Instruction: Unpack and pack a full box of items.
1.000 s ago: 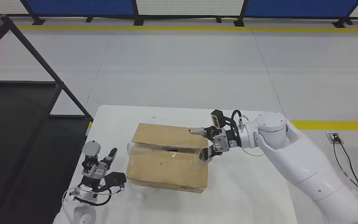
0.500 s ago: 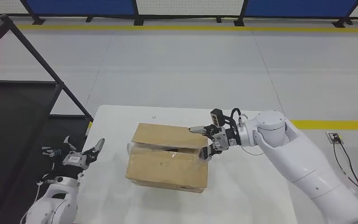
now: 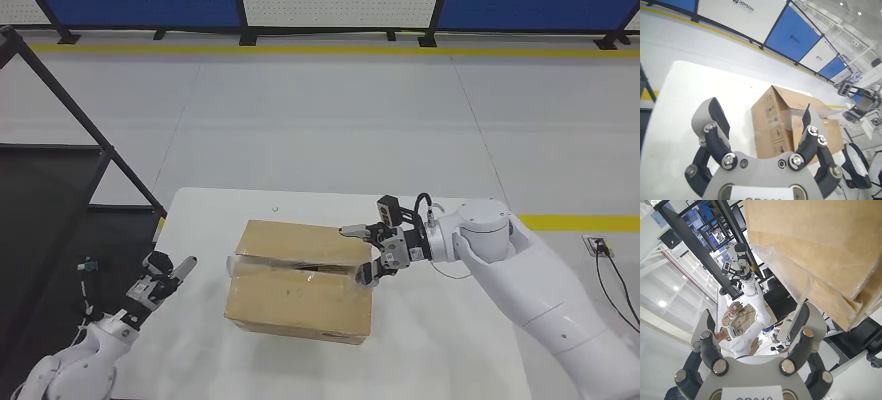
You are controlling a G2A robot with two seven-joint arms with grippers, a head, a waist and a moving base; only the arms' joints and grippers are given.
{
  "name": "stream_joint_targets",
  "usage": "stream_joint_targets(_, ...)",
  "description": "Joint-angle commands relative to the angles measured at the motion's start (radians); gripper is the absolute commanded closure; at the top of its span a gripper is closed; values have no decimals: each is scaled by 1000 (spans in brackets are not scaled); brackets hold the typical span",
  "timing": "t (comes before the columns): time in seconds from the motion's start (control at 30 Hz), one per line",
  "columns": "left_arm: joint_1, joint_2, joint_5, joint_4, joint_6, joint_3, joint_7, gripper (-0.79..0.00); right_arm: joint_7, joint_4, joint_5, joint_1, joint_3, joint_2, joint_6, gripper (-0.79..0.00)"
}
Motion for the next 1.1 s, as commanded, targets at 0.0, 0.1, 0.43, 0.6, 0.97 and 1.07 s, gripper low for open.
stream_joint_targets(0.0,-13,-3,-310,7,44,4,-116,-785,4,3,-3,2,-2,-3,1,-785)
stream_joint_targets(0.1,-53,1,-649,39,187,-14,-350,-785,6,6,-8,5,-4,-8,1,-785)
stream_joint_targets(0.43,-201,7,-905,222,554,35,-624,-785,18,18,-17,-4,6,-12,-6,-785)
stream_joint_targets(0.6,-222,0,-876,234,489,82,-573,-785,23,18,-22,-8,12,-14,-6,-785)
stream_joint_targets(0.97,-258,-19,-900,254,392,165,-531,-785,32,17,-36,-19,27,-15,-2,-785)
stream_joint_targets(1.07,-257,-20,-917,250,370,163,-543,-785,33,15,-39,-24,34,-14,0,-785)
